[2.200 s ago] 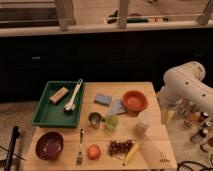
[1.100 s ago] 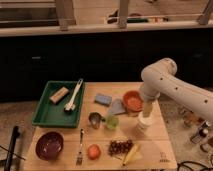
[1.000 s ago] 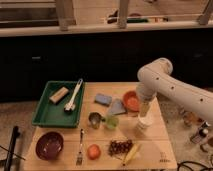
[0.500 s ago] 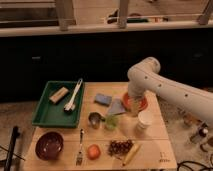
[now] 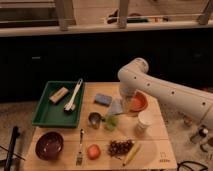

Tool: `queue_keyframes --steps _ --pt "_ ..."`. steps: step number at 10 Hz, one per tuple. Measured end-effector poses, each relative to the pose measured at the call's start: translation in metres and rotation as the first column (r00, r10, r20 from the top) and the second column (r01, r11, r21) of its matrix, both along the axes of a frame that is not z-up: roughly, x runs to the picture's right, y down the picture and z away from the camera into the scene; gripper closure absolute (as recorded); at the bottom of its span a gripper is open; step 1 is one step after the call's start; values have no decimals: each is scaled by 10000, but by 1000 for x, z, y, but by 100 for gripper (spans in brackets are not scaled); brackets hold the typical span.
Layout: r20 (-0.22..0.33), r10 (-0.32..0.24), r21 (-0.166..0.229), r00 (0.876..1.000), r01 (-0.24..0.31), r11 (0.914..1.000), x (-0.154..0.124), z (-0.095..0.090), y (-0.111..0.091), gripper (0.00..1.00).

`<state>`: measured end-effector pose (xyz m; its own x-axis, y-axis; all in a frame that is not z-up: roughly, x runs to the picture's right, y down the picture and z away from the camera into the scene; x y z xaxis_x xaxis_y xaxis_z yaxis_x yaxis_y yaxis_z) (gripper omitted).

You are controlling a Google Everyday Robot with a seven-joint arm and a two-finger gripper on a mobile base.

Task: Place sponge in purple bowl

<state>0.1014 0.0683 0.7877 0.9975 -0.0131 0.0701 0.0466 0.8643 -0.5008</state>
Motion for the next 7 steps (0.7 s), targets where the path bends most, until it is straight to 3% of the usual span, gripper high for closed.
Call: queue_keyframes --steps 3,7 --pt "80 135 5 9999 -135 9999 -17 12 -4 20" --pt "378 148 -112 9992 -143 9998 -60 30 -2 20"
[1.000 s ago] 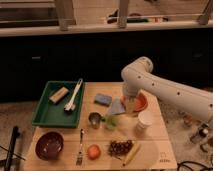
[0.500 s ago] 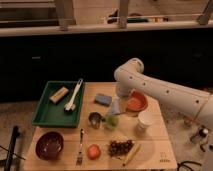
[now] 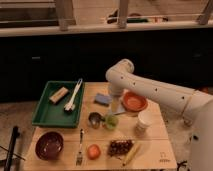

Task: Place sponge in purple bowl

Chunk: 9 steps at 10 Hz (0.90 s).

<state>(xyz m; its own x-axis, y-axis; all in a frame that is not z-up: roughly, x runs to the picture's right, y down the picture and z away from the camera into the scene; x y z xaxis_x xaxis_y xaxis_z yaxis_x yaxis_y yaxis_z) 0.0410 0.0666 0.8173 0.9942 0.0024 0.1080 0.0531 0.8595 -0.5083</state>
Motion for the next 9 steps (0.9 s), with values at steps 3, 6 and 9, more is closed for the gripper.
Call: queue_keyframes --steps 3,6,9 --pt "138 100 -139 9999 -98 9999 -15 9 2 20" --pt "210 184 -193 9996 -180 9997 -35 20 0 20" --pt "108 249 -312 9996 -246 9992 -47 33 0 20"
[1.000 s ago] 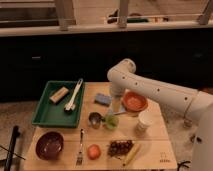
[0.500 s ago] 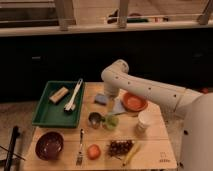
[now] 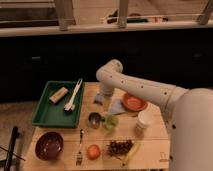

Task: Place sponge in purple bowl

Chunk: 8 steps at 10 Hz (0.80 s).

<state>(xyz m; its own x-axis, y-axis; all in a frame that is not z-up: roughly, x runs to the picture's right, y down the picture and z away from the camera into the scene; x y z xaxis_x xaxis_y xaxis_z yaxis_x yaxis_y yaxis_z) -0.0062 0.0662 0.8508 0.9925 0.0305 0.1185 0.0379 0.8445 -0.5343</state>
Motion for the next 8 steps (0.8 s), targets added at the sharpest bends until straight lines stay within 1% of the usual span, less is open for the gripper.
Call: queue_keyframes --steps 1,3,4,5,7,8 --pt "16 81 -32 10000 -80 10000 -12 6 -2 20" --pt "-109 43 -86 9999 -44 10000 -10 12 -3 20" --pt "-100 -71 -47 9999 71 10000 -16 16 -4 28" --pt "-54 -167 -64 9998 166 9998 -22 16 -1 36" --pt "125 -360 -28 9993 361 9993 -38 5 1 56" --pt "127 -373 -29 9992 374 9993 -40 6 0 65"
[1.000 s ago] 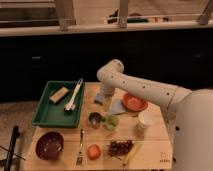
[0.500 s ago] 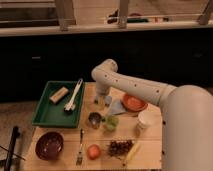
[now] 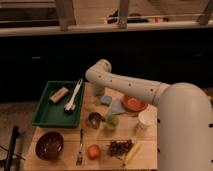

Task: Place sponge in purple bowl

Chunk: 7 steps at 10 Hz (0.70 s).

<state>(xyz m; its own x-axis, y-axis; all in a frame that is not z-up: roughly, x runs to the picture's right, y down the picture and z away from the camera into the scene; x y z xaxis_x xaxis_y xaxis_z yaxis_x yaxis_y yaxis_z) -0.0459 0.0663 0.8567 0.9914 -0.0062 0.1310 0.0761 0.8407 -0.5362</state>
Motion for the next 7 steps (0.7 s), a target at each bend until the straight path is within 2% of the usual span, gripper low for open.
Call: queue_keyframes --steps 2,3,4,5,7 --pt "-110 76 28 9999 -76 10000 9 15 -4 86" --pt "-67 -6 57 10000 7 10000 10 16 -6 95" --pt "-40 -91 39 10000 92 10000 7 14 -4 96" --pt "-13 -61 14 10000 61 10000 1 13 -4 95" --pt "-118 349 -179 9993 -351 9992 0 18 -1 76"
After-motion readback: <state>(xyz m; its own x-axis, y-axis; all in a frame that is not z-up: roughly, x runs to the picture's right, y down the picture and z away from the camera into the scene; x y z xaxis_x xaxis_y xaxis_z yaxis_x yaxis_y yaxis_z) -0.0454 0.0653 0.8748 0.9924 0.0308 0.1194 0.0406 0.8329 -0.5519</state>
